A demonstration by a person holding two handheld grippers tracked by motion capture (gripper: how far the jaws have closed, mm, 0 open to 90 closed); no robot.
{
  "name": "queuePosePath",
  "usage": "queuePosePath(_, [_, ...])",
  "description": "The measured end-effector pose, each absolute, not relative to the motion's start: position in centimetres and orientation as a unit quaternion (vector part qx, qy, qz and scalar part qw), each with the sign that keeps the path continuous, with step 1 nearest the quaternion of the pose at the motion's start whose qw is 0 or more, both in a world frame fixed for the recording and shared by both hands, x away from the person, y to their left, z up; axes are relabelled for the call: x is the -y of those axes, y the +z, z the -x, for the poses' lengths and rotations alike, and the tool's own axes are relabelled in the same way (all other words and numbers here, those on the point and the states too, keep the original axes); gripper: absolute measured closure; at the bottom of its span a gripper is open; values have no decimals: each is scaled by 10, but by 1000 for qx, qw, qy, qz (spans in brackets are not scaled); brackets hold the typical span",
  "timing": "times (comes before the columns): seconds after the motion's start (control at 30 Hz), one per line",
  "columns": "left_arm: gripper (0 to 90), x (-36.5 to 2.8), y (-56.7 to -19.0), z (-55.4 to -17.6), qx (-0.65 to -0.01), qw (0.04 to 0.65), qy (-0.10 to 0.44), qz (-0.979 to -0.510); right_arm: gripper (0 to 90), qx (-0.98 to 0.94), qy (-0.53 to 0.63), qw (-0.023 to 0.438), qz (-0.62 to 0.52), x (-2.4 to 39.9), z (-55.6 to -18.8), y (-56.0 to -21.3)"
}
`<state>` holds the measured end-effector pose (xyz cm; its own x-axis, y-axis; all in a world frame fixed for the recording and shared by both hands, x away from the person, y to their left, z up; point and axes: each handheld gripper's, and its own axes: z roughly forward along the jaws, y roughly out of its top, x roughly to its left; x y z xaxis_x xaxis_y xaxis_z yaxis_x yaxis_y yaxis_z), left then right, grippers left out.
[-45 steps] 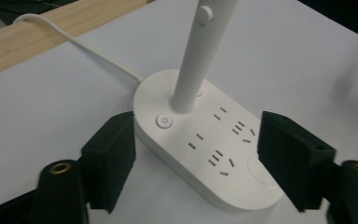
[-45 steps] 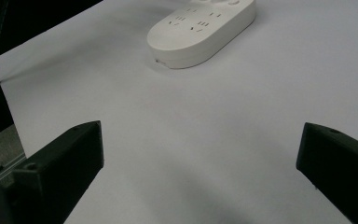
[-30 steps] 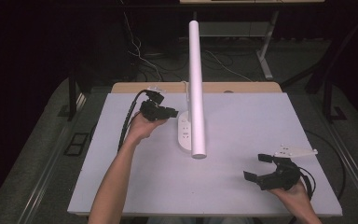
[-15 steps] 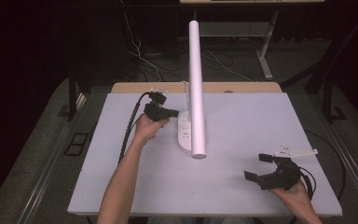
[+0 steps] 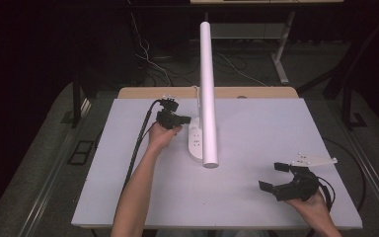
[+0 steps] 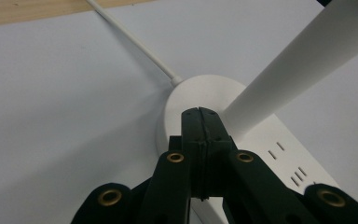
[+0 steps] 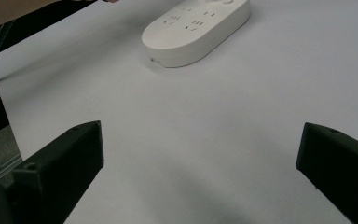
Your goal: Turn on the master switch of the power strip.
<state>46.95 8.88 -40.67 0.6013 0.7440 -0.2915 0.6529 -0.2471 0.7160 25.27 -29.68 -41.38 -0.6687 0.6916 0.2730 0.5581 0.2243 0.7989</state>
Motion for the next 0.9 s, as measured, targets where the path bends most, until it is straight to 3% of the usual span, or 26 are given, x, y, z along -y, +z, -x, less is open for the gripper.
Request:
queuePosePath(0.7, [897, -71, -426, -469, -451, 424, 48, -784, 1, -779, 477, 73, -401, 298, -253, -414])
queuePosePath(0.9, [899, -66, -423, -465, -419, 400, 62, -813, 1, -778, 477, 74, -403, 299, -253, -414])
